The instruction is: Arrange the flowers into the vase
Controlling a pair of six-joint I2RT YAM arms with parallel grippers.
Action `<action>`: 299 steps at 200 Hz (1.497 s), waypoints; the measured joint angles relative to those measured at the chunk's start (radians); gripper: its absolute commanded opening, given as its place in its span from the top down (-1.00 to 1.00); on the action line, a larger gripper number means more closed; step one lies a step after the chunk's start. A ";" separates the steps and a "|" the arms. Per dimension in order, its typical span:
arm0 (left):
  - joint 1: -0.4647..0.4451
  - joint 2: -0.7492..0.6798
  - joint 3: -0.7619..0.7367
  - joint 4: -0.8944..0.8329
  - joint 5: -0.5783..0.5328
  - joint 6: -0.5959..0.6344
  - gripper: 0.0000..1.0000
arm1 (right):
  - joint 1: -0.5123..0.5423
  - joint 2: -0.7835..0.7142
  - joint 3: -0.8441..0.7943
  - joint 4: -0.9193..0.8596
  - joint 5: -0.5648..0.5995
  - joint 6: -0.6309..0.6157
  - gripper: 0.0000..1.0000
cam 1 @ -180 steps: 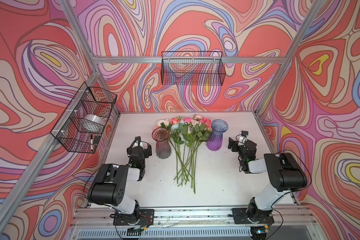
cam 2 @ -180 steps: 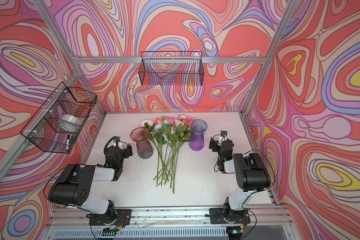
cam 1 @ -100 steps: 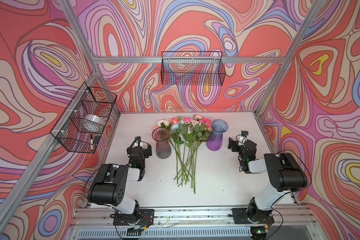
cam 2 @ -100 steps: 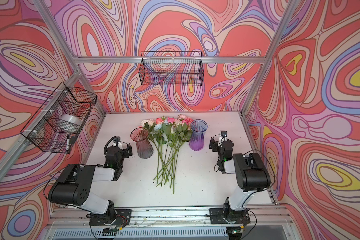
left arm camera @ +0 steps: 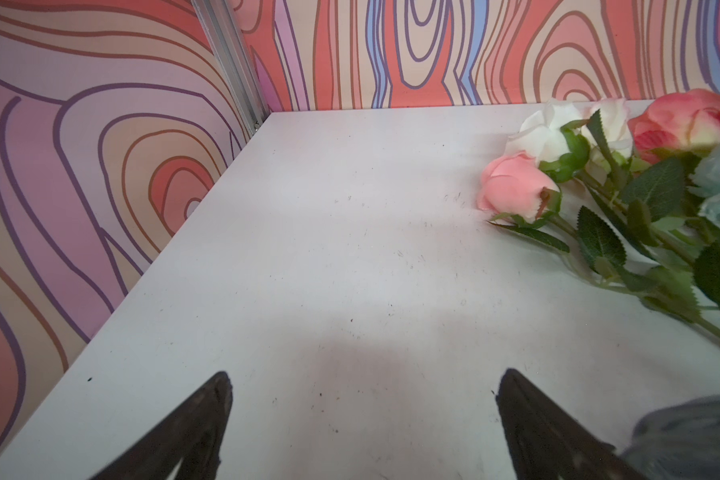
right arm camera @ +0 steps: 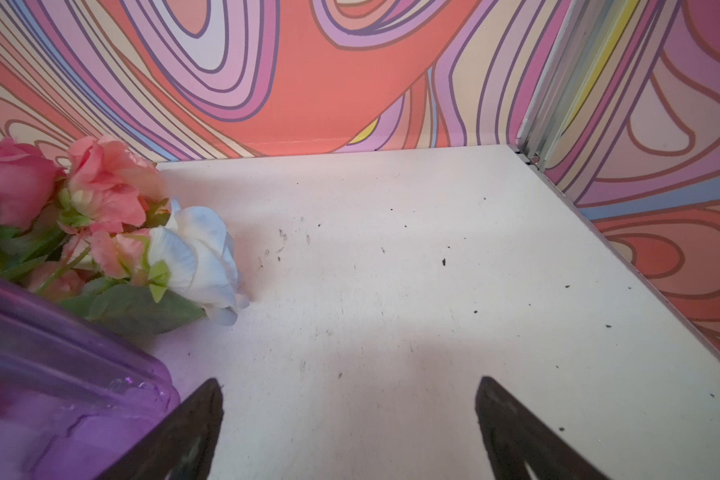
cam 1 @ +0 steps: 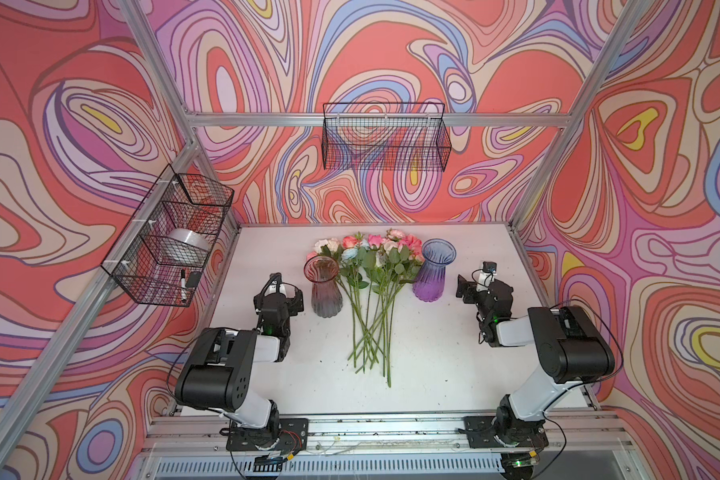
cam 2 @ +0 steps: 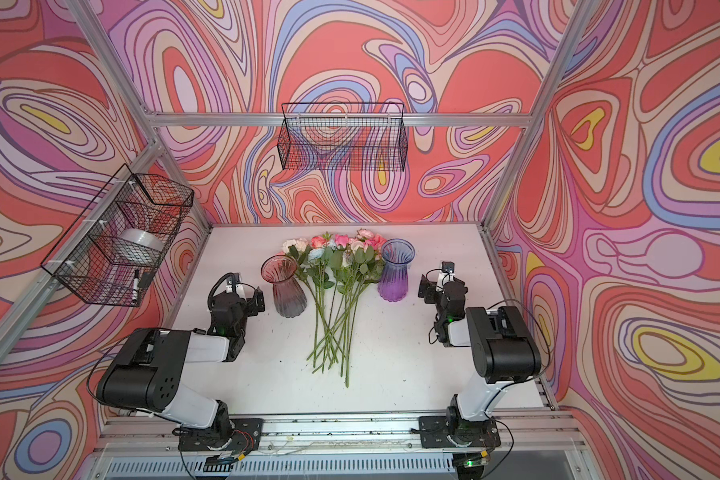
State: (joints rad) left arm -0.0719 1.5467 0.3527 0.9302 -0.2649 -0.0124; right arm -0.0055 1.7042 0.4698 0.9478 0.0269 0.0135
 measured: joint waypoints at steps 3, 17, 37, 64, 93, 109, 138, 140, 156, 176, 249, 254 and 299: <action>0.000 0.000 0.000 0.000 0.000 0.000 -1.00 | 0.000 0.000 0.000 0.000 0.000 0.000 -0.97; 0.000 0.000 0.000 0.000 0.000 0.000 -1.00 | 0.000 0.000 0.000 0.000 0.000 0.000 -0.97; 0.000 0.000 0.000 0.000 0.000 0.000 -1.00 | 0.000 0.000 0.000 0.000 0.000 0.000 -0.97; 0.000 0.000 0.000 0.000 0.000 0.000 -1.00 | 0.000 0.000 0.000 0.000 0.000 0.000 -0.97; 0.000 0.000 0.000 0.000 0.000 0.000 -1.00 | 0.000 0.000 0.000 0.000 0.000 0.000 -0.97; 0.000 0.000 0.000 0.000 0.000 0.000 -1.00 | 0.000 0.000 0.000 0.000 0.000 0.000 -0.97; 0.000 0.000 0.000 0.000 0.000 0.000 -1.00 | 0.000 0.000 0.000 0.000 -0.001 0.000 -0.97; 0.000 0.000 0.000 0.000 0.000 0.000 -1.00 | 0.000 0.000 0.000 0.000 -0.001 0.000 -0.97; 0.000 0.000 0.000 0.000 0.000 0.000 -1.00 | 0.000 0.000 0.000 0.000 -0.001 0.000 -0.97; 0.000 0.000 0.000 0.000 0.000 0.000 -1.00 | 0.000 0.000 0.000 0.000 -0.002 0.000 -0.97; 0.000 0.000 0.000 0.000 0.004 0.000 -1.00 | 0.000 0.000 0.000 0.000 -0.002 0.000 -0.97; 0.000 0.000 0.000 0.000 0.004 0.000 -1.00 | 0.000 0.000 0.000 0.000 -0.002 0.000 -0.97; -0.001 -0.036 -0.061 0.048 -0.016 -0.008 -1.00 | 0.000 -0.034 0.008 -0.071 0.065 0.027 -0.97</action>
State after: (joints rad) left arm -0.0727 1.5108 0.2920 0.9783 -0.2810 -0.0200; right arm -0.0055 1.6699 0.4774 0.8764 0.0917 0.0402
